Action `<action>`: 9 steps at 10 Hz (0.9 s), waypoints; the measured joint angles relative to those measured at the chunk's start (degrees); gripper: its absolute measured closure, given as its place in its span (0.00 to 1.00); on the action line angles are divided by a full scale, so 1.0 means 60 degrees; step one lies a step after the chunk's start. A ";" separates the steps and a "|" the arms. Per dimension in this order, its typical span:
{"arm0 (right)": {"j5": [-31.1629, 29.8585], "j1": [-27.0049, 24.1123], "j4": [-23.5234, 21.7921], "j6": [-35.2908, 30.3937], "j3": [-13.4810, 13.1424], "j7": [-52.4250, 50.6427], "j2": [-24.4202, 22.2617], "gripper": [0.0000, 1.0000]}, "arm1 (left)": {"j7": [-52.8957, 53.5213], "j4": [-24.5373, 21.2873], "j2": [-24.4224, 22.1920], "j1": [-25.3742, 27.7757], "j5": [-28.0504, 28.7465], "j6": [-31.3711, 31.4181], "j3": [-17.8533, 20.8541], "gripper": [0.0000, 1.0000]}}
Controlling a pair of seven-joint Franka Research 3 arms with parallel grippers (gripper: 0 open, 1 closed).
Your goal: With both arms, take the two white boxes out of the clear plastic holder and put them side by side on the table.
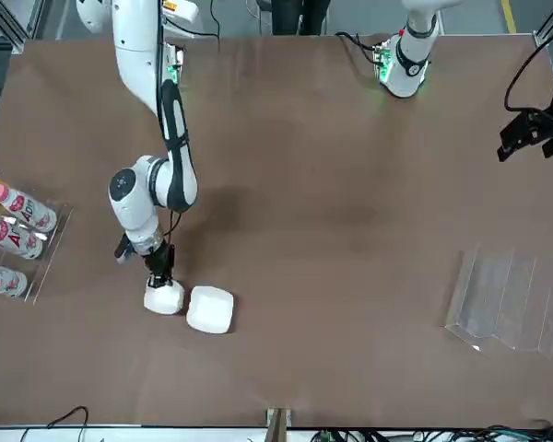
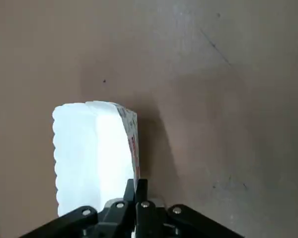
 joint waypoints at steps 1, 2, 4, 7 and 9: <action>0.0000 -0.0006 0.0012 0.0083 0.0013 0.0007 0.0076 0.98 | 0.0000 0.0001 0.0000 0.0000 0.0000 0.0000 -0.0003 0.00; 0.0000 -0.0026 0.0017 0.0185 0.0013 0.0007 0.0147 0.98 | 0.0000 0.0003 0.0000 -0.0002 0.0000 0.0000 -0.0013 0.00; 0.0000 -0.0049 0.0023 0.0245 0.0013 0.0007 0.0291 0.98 | 0.0009 0.0006 0.0000 -0.0030 0.0000 0.0000 -0.0049 0.00; 0.0000 -0.0058 0.0032 0.0253 0.0014 0.0006 0.0329 0.98 | 0.0002 0.0008 -0.0002 -0.0059 0.0000 0.0000 -0.0243 0.00; 0.0001 -0.0068 0.0039 0.0255 0.0014 0.0007 0.0329 0.96 | -0.0005 0.0008 -0.0002 -0.0063 0.0000 0.0000 -0.0262 0.00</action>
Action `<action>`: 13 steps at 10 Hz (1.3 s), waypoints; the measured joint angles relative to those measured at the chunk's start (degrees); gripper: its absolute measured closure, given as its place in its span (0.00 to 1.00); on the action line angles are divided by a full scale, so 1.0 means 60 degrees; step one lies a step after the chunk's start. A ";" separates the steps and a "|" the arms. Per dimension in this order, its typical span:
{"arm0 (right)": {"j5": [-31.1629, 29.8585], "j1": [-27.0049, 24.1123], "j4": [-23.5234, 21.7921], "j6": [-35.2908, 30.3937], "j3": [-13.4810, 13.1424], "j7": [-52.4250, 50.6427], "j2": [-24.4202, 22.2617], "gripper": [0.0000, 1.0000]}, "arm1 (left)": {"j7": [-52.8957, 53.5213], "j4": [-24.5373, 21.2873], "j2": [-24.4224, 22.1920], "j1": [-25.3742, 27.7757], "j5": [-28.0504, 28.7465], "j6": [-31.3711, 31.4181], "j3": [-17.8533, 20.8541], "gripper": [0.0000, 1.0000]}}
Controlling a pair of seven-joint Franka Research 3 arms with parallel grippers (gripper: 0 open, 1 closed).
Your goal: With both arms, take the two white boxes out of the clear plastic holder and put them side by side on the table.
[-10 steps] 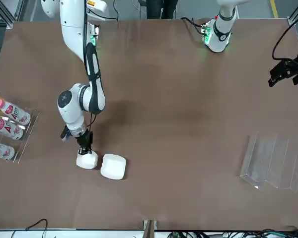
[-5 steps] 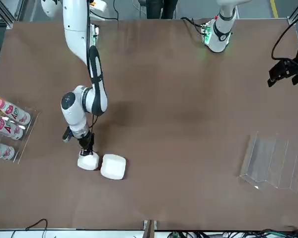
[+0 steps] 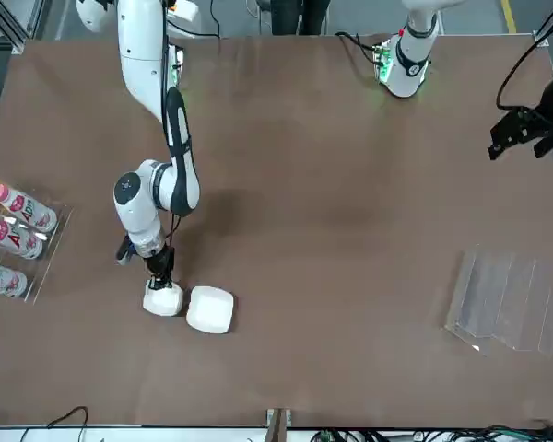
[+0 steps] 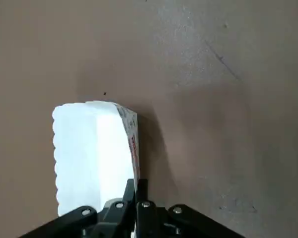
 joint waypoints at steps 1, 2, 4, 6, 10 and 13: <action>0.0000 -0.0008 0.0001 0.0006 0.0000 0.0000 0.0000 0.93 | -0.0012 0.0000 0.0000 -0.0011 0.0000 0.0004 -0.0075 0.00; 0.0000 -0.0011 0.0004 0.0015 0.0000 0.0000 0.0001 0.92 | -0.0057 0.0000 0.0000 -0.0024 -0.0001 0.0014 -0.0219 0.00; 0.0000 -0.0011 0.0012 0.0020 0.0001 0.0000 0.0001 0.85 | -0.0104 0.0000 0.0000 -0.0054 -0.0001 0.0017 -0.0368 0.00; 0.0001 -0.0011 0.0017 0.0019 0.0004 0.0000 0.0001 0.82 | -0.0104 0.0000 0.0000 -0.0040 -0.0001 0.0025 -0.0349 0.00; 0.0001 -0.0011 0.0030 -0.0062 0.0014 -0.0024 0.0001 0.68 | -0.0104 0.0003 0.0000 0.0034 0.0000 0.0102 -0.0319 0.00; 0.0000 -0.0006 0.0068 -0.0735 0.0007 -0.0166 -0.0003 0.54 | -0.0104 0.0004 0.0000 0.0105 0.0000 0.0102 -0.0240 0.00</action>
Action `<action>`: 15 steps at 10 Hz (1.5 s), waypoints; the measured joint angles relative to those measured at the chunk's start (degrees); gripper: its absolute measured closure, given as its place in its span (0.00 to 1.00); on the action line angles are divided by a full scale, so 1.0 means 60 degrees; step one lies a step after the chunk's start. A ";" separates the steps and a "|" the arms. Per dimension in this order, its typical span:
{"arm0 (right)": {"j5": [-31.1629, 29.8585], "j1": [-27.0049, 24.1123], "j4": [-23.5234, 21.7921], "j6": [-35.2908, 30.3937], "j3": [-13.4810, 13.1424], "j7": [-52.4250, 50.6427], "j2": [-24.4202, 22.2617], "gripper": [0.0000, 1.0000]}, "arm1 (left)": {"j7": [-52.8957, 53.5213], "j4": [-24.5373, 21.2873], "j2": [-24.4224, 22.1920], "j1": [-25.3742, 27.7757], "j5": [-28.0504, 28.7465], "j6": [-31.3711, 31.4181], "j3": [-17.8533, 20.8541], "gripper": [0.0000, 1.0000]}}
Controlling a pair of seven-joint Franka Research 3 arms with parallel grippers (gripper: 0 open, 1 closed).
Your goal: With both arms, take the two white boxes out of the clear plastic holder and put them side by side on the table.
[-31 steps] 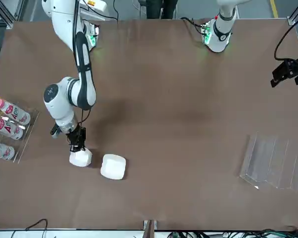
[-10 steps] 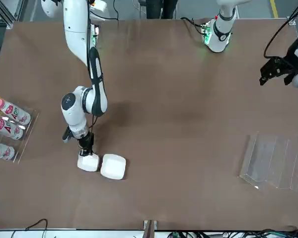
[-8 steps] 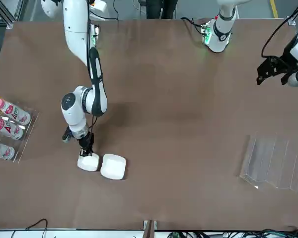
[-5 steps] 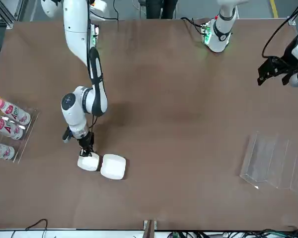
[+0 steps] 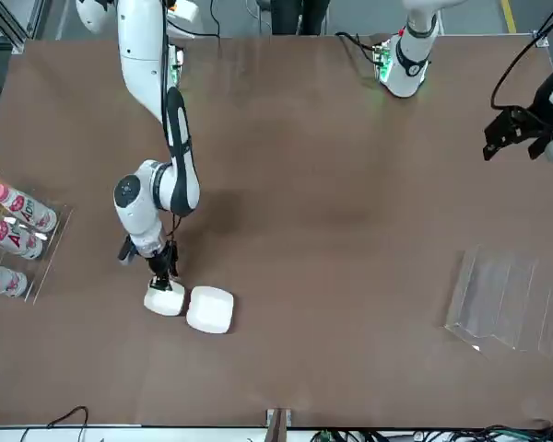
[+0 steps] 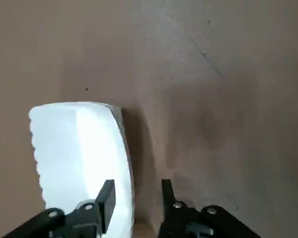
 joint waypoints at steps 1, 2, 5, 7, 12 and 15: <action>0.0000 0.0001 0.0054 -0.0318 -0.0023 -0.0058 -0.0022 0.52 | 0.0000 0.0000 0.0000 0.0017 0.0000 0.0000 0.0020 0.00; -0.0001 0.0024 0.0099 -0.0677 -0.0092 -0.0082 -0.0067 0.51 | 0.0000 0.0000 0.0000 0.0017 0.0000 0.0000 0.0025 0.00; -0.0002 0.0506 0.0189 -0.1600 -0.0881 -0.0154 -0.0243 0.50 | -0.0005 0.0002 0.0000 0.0067 0.0003 0.0000 0.0223 0.00; -0.0052 0.0887 0.0233 -0.2276 -0.1519 -0.0316 -0.0286 0.48 | -0.0004 0.0003 0.0000 0.0070 0.0003 0.0000 0.0262 0.00; -0.0205 0.1630 0.1872 -0.6195 -0.4106 -0.3611 -0.0437 0.01 | -0.0004 0.0006 0.0003 0.0122 0.0059 0.0000 0.0259 0.00; -0.0606 0.1675 0.2137 -0.6550 -0.4531 -0.6679 -0.0442 0.00 | 0.0031 0.0006 0.0007 0.0130 -0.0056 -0.0008 0.0232 0.00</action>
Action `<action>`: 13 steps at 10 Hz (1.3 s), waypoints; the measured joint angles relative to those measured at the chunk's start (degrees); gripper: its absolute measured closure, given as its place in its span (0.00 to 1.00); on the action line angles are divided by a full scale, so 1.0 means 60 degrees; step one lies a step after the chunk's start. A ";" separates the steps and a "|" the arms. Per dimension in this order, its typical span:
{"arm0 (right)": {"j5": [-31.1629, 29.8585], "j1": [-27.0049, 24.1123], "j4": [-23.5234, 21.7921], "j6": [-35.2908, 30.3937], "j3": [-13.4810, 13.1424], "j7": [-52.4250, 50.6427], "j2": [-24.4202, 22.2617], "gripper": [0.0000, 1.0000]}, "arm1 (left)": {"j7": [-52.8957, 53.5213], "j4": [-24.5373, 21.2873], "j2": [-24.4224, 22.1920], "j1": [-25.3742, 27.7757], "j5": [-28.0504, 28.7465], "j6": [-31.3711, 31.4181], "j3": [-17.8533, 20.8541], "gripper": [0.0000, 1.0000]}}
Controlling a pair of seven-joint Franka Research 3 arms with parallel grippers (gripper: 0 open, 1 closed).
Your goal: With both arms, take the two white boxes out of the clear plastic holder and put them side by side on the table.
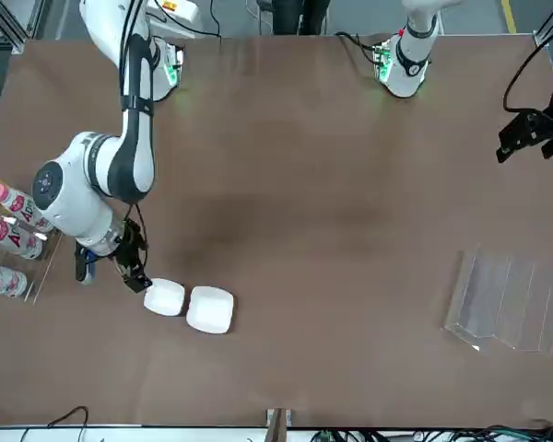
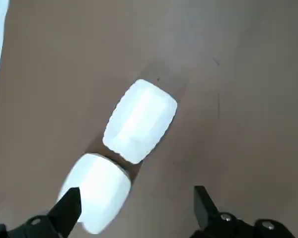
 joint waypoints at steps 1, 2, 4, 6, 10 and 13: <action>-0.0345 0.0008 0.0039 -0.0109 -0.0021 -0.1347 0.0003 0.00 | 0.0005 0.0000 0.0000 0.0000 -0.0058 -0.0002 -0.0001 0.00; -0.0499 -0.0013 0.0041 -0.0161 -0.0092 -0.2146 0.0004 0.00 | 0.0005 -0.0004 0.0004 -0.0006 -0.0067 -0.0005 -0.0004 0.00; -0.0569 -0.0093 0.0132 -0.0491 -0.0187 -0.3038 0.0004 0.00 | 0.0001 -0.0012 0.0039 -0.0123 -0.0068 -0.0005 -0.0017 0.00; -0.0595 -0.0084 0.0699 -0.1303 -0.0188 -0.4181 0.0003 0.00 | 0.0010 -0.0017 0.0066 -0.0309 -0.0068 -0.0005 0.0061 0.00; -0.0621 -0.2069 0.2979 -0.3216 0.1377 -0.5257 -0.0042 0.00 | 0.0016 0.0001 0.0060 -0.2360 -0.0071 -0.0005 0.2229 0.00; -0.1370 -0.4354 0.4290 -0.3449 0.3333 -0.5626 -0.0201 0.00 | 0.0017 0.0020 0.0036 -0.2371 -0.0072 -0.0005 0.2252 0.00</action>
